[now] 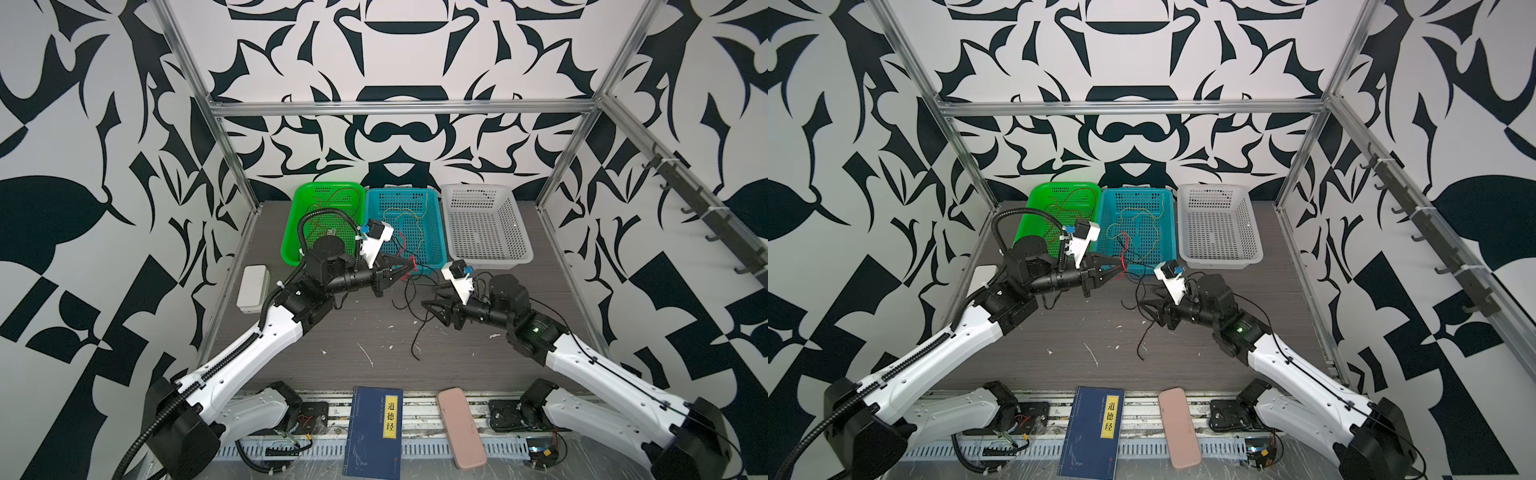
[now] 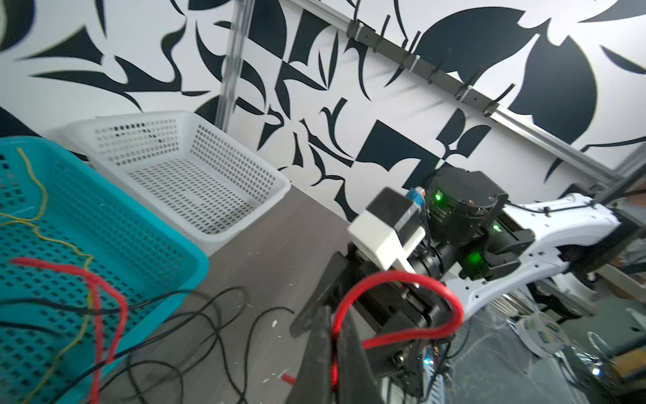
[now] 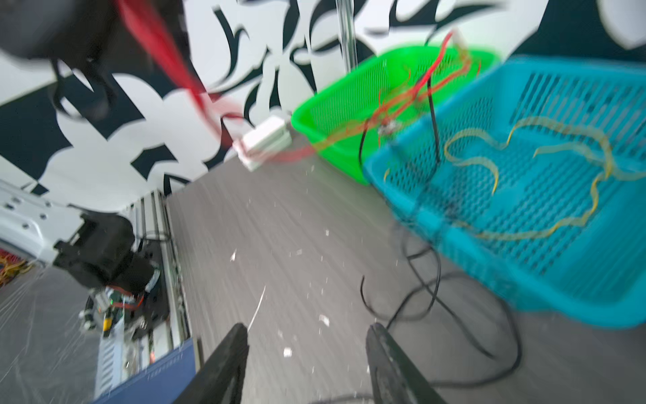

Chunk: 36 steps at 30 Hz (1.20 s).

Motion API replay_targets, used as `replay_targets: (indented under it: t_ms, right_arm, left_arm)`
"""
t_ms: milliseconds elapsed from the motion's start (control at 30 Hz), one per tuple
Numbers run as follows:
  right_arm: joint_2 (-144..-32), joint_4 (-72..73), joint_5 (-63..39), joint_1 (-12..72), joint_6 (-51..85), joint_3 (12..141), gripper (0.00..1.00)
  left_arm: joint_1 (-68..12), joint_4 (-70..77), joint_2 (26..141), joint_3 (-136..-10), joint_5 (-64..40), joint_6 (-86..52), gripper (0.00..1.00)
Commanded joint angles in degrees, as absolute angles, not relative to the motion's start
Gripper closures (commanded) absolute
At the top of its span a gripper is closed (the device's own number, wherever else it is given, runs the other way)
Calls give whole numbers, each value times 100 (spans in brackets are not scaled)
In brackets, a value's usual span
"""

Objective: Untangle and sort cables by color
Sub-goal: Untie the cable.

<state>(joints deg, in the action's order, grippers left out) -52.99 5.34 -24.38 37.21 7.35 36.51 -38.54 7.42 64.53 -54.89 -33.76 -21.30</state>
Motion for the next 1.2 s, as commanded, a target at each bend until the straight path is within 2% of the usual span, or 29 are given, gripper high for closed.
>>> replay_targets:
  t_ms: [0, 267, 400, 567, 633, 700, 767, 867, 933, 1167]
  right_arm:
    - [-5338, 1104, -2293, 3768, 351, 4243, 42]
    - [-6159, 1066, -2780, 4179, -767, 4906, 40]
    - [-6391, 1556, -3085, 4365, -669, 4867, 42]
    - [-6343, 1728, -3022, 4584, -647, 4780, 40]
    - [-6255, 2255, -2867, 4585, -422, 4529, 40]
    - [-6306, 2709, -2784, 4583, -225, 4399, 47]
    - [-6495, 2865, -2667, 4588, -98, 4469, 64]
    - [-6745, 2908, -2425, 4606, -68, 4562, 84]
    - [-6866, 2894, -2313, 4614, -122, 4574, 87]
    - [-7069, 2489, -1547, 4611, -492, 4345, 87]
  left_arm:
    - [-3866, 727, 6494, -5730, -3919, -2649, 100]
    - [-3856, 1597, 6581, -5603, -4210, -3543, 100]
    - [-3850, 1759, 6659, -5715, -4236, -3743, 100]
    - [-3773, 1786, 6715, -5785, -4241, -3777, 100]
    - [-3749, 1863, 6714, -5738, -4189, -3826, 100]
    - [-3738, 2105, 6732, -5647, -4175, -3960, 100]
    - [-3728, 2378, 6779, -5586, -4201, -4158, 100]
    - [-3686, 2652, 6812, -5603, -4254, -4399, 100]
    - [-3622, 2769, 6798, -5646, -4283, -4551, 100]
    - [-3344, 2695, 6613, -5985, -4401, -4773, 100]
